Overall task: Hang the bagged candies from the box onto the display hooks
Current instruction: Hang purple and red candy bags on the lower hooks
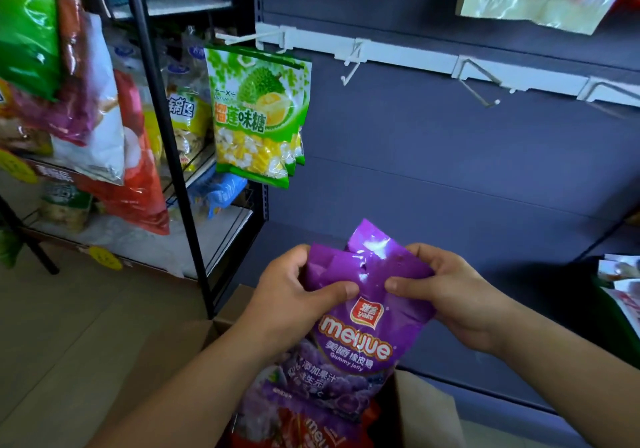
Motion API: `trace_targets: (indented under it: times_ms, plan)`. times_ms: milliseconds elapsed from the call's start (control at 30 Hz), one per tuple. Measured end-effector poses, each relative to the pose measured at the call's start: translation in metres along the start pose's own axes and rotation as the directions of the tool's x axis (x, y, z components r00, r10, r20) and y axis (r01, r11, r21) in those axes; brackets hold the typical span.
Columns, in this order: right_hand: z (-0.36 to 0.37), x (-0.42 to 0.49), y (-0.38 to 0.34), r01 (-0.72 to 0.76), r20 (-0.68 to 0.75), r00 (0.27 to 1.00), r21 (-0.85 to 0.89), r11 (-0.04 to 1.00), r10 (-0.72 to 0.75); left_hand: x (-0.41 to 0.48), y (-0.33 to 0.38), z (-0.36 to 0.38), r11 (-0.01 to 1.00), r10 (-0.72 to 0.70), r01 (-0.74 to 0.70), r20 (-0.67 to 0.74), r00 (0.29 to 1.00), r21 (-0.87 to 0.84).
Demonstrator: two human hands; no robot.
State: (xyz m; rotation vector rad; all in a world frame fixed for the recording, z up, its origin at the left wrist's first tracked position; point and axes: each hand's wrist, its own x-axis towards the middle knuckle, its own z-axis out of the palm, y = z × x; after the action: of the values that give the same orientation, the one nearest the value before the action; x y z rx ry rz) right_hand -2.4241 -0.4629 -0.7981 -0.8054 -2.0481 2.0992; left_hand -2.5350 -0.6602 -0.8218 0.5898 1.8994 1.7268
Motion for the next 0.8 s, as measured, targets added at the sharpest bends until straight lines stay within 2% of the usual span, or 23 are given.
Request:
trace_targets:
  times_ms: [100, 200, 333, 567, 733, 800]
  plan:
    - [-0.01, 0.003, -0.004, -0.032, -0.015, 0.999, 0.035, 0.999, 0.033, 0.006, 0.002, 0.001, 1.0, 0.029, -0.028, -0.04, 0.999, 0.01]
    - [-0.023, 0.004, -0.011, 0.013, -0.052, 0.999, 0.039, 0.999, -0.011, 0.011, 0.009, -0.005, 0.999, 0.029, -0.031, -0.089, 0.996, -0.023]
    - [-0.028, 0.002, -0.015, 0.087, -0.154, 0.983, -0.072, 0.994, -0.097, 0.009, 0.018, -0.013, 0.998, 0.069, -0.069, -0.073, 0.995, 0.002]
    - [-0.025, 0.001, -0.028, 0.111, -0.235, 0.96, -0.17, 0.979, -0.15, 0.005, 0.033, -0.012, 0.993, 0.11, -0.105, -0.089, 0.99, 0.055]
    - [-0.018, -0.01, -0.047, 0.193, -0.259, 0.947, -0.022, 0.981, -0.192, 0.0, 0.052, -0.019, 0.993, 0.113, -0.115, -0.153, 0.982, -0.003]
    - [-0.011, -0.013, -0.059, 0.242, -0.297, 0.925, -0.021, 0.97, -0.237, -0.004, 0.063, -0.025, 0.991, 0.128, -0.133, -0.175, 0.976, -0.02]
